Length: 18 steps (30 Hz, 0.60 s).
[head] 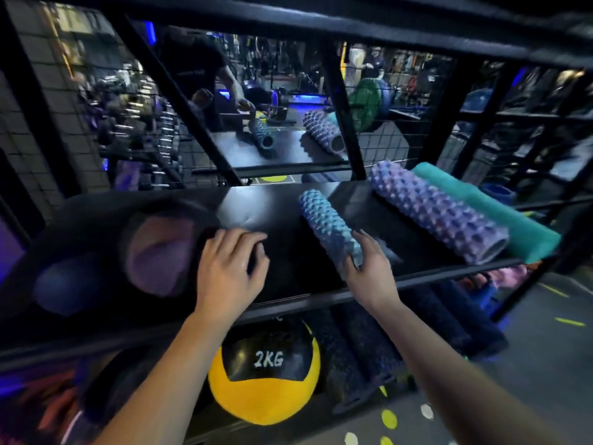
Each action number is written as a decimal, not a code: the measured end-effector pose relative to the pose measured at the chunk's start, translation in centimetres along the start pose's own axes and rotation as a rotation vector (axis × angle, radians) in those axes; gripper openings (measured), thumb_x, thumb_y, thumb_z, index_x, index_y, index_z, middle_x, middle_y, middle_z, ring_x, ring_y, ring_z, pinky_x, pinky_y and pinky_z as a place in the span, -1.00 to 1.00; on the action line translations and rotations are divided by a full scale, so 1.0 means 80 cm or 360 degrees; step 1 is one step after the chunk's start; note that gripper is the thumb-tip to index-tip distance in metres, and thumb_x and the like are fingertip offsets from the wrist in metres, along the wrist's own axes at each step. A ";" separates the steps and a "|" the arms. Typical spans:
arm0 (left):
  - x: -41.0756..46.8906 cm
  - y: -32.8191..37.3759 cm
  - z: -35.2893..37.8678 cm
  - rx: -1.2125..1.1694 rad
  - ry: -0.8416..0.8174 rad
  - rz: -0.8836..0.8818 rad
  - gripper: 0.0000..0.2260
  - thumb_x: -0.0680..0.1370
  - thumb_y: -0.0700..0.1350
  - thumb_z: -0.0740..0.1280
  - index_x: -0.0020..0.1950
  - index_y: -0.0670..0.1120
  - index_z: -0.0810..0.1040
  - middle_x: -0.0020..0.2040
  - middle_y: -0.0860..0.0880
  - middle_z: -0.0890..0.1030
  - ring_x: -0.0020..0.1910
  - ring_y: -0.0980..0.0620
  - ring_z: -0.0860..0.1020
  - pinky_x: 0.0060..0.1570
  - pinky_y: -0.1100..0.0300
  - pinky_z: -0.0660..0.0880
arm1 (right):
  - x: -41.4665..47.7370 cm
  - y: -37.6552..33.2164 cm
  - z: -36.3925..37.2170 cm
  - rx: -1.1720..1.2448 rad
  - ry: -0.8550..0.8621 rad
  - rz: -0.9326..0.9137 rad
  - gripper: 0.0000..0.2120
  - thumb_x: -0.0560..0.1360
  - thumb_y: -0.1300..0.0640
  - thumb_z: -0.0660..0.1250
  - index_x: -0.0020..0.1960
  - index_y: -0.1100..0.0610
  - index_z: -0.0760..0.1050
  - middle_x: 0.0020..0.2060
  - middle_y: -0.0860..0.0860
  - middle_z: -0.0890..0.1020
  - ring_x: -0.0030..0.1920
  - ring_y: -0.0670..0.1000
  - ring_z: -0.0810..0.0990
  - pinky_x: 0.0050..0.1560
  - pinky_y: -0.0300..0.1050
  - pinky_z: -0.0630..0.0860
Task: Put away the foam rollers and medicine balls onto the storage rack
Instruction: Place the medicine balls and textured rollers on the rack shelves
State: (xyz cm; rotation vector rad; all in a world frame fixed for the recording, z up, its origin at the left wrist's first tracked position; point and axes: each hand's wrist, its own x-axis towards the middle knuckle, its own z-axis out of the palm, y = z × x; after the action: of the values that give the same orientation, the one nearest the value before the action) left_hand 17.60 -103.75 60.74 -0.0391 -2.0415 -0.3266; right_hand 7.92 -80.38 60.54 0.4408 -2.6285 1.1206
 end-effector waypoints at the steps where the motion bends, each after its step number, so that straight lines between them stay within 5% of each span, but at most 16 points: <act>1: 0.000 0.012 0.018 -0.0002 -0.0065 -0.0051 -0.83 0.57 -0.12 0.32 0.07 -0.12 0.66 -0.02 -0.07 0.62 -0.05 -0.17 0.56 -0.03 -0.09 0.52 | 0.007 0.015 -0.013 -0.0008 -0.0015 -0.0016 -0.55 0.60 0.18 0.31 0.47 0.19 0.42 0.48 0.08 0.41 0.51 0.04 0.34 0.43 -0.27 0.20; 4: 0.005 0.052 0.074 -0.0012 -0.0419 -0.0324 -0.67 0.56 0.10 0.25 0.19 -0.06 0.61 0.07 -0.03 0.57 0.06 -0.14 0.56 0.04 -0.08 0.55 | 0.030 0.067 -0.056 -0.0032 -0.0070 -0.0020 -0.54 0.62 0.13 0.31 0.50 0.16 0.39 0.51 0.05 0.36 0.53 0.01 0.28 0.42 -0.29 0.18; 11: 0.032 0.153 0.208 -0.0304 -0.1153 -0.0992 0.01 0.24 0.67 0.20 0.57 0.17 0.24 0.54 -0.02 0.28 0.47 -0.09 0.39 0.42 -0.03 0.40 | 0.103 0.214 -0.169 -0.0487 0.0113 0.0146 -0.30 0.51 -0.01 0.47 0.50 0.29 0.32 0.45 0.35 0.35 0.48 0.34 0.28 0.51 0.17 0.23; 15: 0.033 0.192 0.269 -0.0106 -0.1220 -0.1015 0.08 0.12 0.54 0.47 0.56 0.21 0.26 0.62 -0.10 0.00 0.43 -0.24 0.41 0.41 -0.02 0.43 | 0.155 0.277 -0.233 -0.0979 -0.0097 0.0443 0.12 0.31 -0.40 0.48 0.62 0.09 0.05 0.57 0.29 0.13 0.53 0.38 0.12 0.53 0.27 0.07; 18: 0.037 0.209 0.292 0.0134 -0.1225 -0.0939 -0.08 0.22 0.26 0.59 0.52 0.16 0.33 0.61 -0.12 -0.04 0.30 -0.33 0.46 0.29 -0.05 0.49 | 0.178 0.311 -0.248 -0.1065 -0.0363 0.0629 0.35 0.14 -0.46 0.55 0.60 0.00 -0.18 0.51 0.23 0.09 0.45 0.39 0.26 0.43 0.28 0.24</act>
State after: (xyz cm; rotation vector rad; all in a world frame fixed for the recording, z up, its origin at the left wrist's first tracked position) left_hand -1.17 -82.21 56.63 0.5807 -2.8050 -0.6638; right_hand -12.20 -51.99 62.46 -0.1026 -3.1527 0.2125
